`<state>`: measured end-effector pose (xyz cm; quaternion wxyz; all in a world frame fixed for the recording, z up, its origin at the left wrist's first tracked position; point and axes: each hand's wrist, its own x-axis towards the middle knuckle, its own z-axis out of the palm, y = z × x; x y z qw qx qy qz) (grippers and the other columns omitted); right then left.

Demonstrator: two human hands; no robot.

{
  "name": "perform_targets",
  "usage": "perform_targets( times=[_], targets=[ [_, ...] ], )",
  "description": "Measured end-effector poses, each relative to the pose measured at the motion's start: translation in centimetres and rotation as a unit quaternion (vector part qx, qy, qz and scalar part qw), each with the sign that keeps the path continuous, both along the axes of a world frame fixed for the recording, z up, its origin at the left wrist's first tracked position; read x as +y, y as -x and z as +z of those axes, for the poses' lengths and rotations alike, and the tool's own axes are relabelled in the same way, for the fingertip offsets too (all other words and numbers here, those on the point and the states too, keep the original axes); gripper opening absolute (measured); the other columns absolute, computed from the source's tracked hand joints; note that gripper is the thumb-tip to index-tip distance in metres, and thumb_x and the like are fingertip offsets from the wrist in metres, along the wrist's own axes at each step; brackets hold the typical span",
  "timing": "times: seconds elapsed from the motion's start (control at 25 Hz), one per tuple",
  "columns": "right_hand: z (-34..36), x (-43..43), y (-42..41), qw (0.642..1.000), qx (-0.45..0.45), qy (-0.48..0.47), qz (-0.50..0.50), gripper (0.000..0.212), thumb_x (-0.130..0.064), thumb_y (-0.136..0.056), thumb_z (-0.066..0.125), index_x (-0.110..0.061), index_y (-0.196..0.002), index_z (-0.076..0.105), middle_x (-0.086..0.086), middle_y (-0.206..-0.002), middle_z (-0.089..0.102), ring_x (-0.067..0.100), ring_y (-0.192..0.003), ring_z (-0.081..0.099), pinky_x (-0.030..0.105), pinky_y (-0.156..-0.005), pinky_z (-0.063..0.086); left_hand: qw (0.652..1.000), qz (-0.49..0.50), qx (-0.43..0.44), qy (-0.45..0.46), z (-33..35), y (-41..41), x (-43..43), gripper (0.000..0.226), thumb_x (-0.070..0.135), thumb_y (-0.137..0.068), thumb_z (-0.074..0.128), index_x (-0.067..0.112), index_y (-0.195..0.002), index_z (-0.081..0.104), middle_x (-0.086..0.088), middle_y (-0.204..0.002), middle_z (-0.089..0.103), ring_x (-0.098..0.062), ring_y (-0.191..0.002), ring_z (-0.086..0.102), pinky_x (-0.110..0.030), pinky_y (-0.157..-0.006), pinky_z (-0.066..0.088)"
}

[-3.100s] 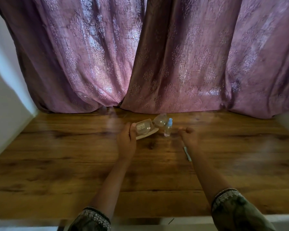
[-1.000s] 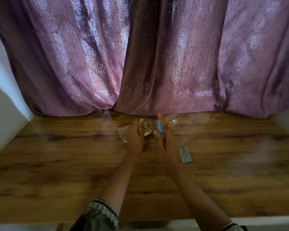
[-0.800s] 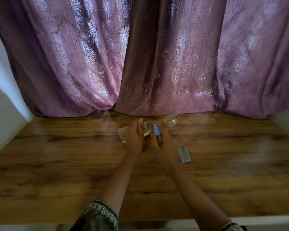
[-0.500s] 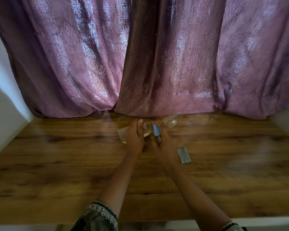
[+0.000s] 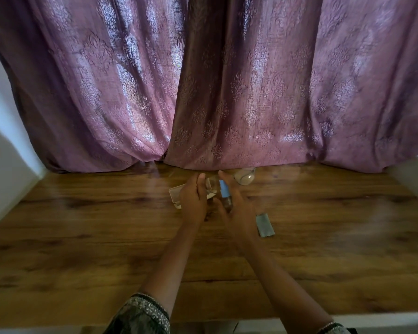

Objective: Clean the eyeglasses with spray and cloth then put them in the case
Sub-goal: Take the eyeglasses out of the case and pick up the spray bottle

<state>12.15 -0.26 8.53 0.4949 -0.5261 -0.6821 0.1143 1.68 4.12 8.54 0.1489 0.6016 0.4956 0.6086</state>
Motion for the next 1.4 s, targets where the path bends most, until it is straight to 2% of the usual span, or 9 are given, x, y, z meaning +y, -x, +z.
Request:
perform_targets(
  times=[0.12,0.28,0.44,0.6,0.76,0.92,1.0,1.24,1.4],
  targets=[
    [-0.3,-0.5,0.0,1.0,-0.015,0.021,0.014,0.058,-0.013,-0.084,0.058,-0.029,-0.136,0.037,0.004,-0.083,0.066,0.015,-0.068,0.061,0.039,-0.061,0.054,1.0,-0.001,-0.003,0.001,0.1,-0.1,-0.2,0.03,0.022,-0.095,0.034,0.019,-0.067,0.042,0.013,-0.054,0.042,-0.002,-0.053,0.047,-0.012,-0.05,0.03],
    [0.5,-0.2,-1.8,0.999,0.023,-0.028,-0.013,0.05,-0.018,-0.087,0.059,-0.026,-0.134,0.041,0.001,-0.063,0.06,0.012,-0.049,0.053,0.027,-0.047,0.045,1.0,0.019,-0.007,-0.011,0.2,0.3,-0.2,0.028,0.018,-0.095,0.036,0.018,-0.067,0.042,0.015,-0.055,0.04,0.002,-0.055,0.048,-0.01,-0.052,0.032],
    [1.6,0.6,-4.3,0.996,0.054,-0.066,-0.041,0.055,-0.031,-0.089,0.05,-0.03,-0.14,0.031,-0.001,-0.075,0.059,0.012,-0.055,0.052,0.021,-0.05,0.043,0.999,0.031,0.004,-0.015,-0.2,0.8,-0.1,0.028,0.019,-0.095,0.036,0.017,-0.067,0.041,0.015,-0.055,0.038,0.002,-0.054,0.046,-0.01,-0.05,0.03],
    [1.8,1.0,-5.1,0.996,0.035,-0.06,-0.054,0.056,-0.006,-0.082,0.057,-0.021,-0.133,0.039,-0.003,-0.076,0.055,0.008,-0.058,0.047,0.015,-0.053,0.036,0.999,0.033,0.01,-0.01,-0.3,1.0,-0.1,0.029,0.021,-0.095,0.035,0.016,-0.067,0.041,0.014,-0.054,0.037,0.0,-0.054,0.046,-0.01,-0.049,0.03],
    [1.5,0.7,-5.0,0.997,0.022,-0.049,-0.063,0.053,0.0,-0.08,0.058,-0.013,-0.129,0.045,-0.007,-0.074,0.05,-0.004,-0.057,0.042,0.007,-0.054,0.032,0.999,0.032,0.006,-0.02,0.0,0.9,-0.3,0.029,0.022,-0.095,0.035,0.016,-0.068,0.041,0.015,-0.054,0.037,0.002,-0.057,0.048,-0.008,-0.051,0.031],
    [1.9,0.3,-4.6,0.998,0.012,-0.046,-0.047,0.054,-0.003,-0.081,0.058,-0.018,-0.131,0.044,-0.002,-0.082,0.057,0.001,-0.058,0.044,0.012,-0.056,0.036,0.999,0.031,-0.001,-0.029,0.1,1.0,-0.2,0.029,0.033,-0.093,0.031,0.018,-0.07,0.043,0.016,-0.056,0.039,0.004,-0.056,0.046,-0.008,-0.053,0.031],
    [1.7,0.3,-4.5,0.998,0.008,-0.044,-0.046,0.05,-0.007,-0.08,0.055,-0.019,-0.127,0.044,-0.003,-0.073,0.051,-0.001,-0.055,0.042,0.014,-0.053,0.032,0.999,0.033,-0.003,-0.031,0.0,1.0,-0.2,0.029,0.032,-0.093,0.032,0.018,-0.071,0.043,0.017,-0.057,0.039,0.005,-0.057,0.047,-0.008,-0.053,0.032],
    [1.6,0.6,-4.6,0.997,0.016,-0.054,-0.043,0.049,-0.003,-0.083,0.057,-0.011,-0.13,0.044,-0.01,-0.072,0.046,-0.008,-0.056,0.041,0.006,-0.055,0.033,0.999,0.029,-0.001,-0.012,0.0,1.0,-0.5,0.028,0.029,-0.095,0.033,0.017,-0.072,0.044,0.016,-0.058,0.041,0.003,-0.059,0.049,-0.009,-0.052,0.033],
    [1.4,0.4,-4.3,0.997,0.022,-0.058,-0.05,0.048,-0.015,-0.082,0.052,-0.009,-0.129,0.044,-0.007,-0.074,0.047,0.002,-0.056,0.041,0.007,-0.056,0.031,0.999,0.036,0.002,-0.014,0.0,1.0,-0.4,0.029,0.032,-0.094,0.032,0.018,-0.072,0.044,0.016,-0.057,0.04,0.004,-0.059,0.049,-0.007,-0.052,0.033]
  ],
)
